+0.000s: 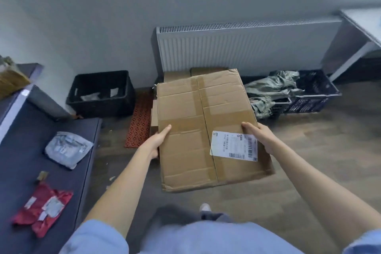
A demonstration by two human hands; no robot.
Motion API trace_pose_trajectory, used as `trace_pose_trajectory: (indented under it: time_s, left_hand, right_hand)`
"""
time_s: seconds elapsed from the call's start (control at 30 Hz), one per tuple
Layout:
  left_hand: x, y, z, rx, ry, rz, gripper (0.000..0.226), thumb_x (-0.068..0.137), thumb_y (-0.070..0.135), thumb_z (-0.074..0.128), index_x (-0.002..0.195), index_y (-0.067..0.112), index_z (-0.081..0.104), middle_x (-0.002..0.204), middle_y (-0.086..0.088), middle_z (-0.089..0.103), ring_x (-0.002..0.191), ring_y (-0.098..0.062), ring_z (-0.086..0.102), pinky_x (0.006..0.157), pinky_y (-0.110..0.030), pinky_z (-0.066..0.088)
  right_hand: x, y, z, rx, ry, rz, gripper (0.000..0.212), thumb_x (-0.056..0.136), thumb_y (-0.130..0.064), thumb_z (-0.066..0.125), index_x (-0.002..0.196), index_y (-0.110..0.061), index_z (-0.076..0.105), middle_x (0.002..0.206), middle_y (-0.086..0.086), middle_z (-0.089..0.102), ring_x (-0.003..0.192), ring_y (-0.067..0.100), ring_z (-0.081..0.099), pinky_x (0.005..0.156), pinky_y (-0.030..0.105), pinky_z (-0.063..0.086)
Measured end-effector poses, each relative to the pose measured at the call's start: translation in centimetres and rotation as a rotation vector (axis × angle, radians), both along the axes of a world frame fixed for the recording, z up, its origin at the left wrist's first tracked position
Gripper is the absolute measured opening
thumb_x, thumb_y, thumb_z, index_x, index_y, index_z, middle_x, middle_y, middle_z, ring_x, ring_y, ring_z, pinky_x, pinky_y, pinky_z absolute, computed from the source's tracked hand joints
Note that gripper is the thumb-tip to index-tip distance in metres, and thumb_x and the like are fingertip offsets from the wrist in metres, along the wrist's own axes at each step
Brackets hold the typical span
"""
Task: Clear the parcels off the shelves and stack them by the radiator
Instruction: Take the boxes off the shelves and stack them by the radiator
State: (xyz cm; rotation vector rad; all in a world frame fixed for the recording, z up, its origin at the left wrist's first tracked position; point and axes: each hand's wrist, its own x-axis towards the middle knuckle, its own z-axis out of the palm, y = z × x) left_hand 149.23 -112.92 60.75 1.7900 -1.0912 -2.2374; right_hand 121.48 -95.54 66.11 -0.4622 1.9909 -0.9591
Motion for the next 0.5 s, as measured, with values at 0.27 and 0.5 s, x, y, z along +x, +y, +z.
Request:
trace_pose_trajectory:
  time_s: [0.27, 0.5]
  left_hand:
    - [-8.7, -15.3, -5.5, 0.067, 0.012, 0.108, 0.067, 0.076, 0.065, 0.059, 0.129, 0.026, 0.048, 0.109, -0.008, 0.069, 0.099, -0.027, 0.064, 0.082, -0.046, 0.052]
    - [-13.7, -27.8, -12.5, 0.194, -0.072, 0.204, 0.075, 0.077, 0.062, 0.059, 0.139, 0.025, 0.036, 0.117, -0.010, 0.064, 0.099, -0.026, 0.062, 0.075, -0.043, 0.053]
  right_hand:
    - [-9.7, -18.9, -2.9, 0.085, 0.079, 0.118, 0.047, 0.088, -0.041, 0.058, 0.126, -0.012, 0.057, 0.125, 0.004, 0.060, 0.101, 0.017, 0.053, 0.086, 0.025, 0.036]
    - [-15.1, -33.8, -10.3, 0.226, 0.096, 0.188, 0.038, 0.088, -0.039, 0.057, 0.118, -0.015, 0.059, 0.104, -0.001, 0.057, 0.095, 0.016, 0.052, 0.081, 0.024, 0.035]
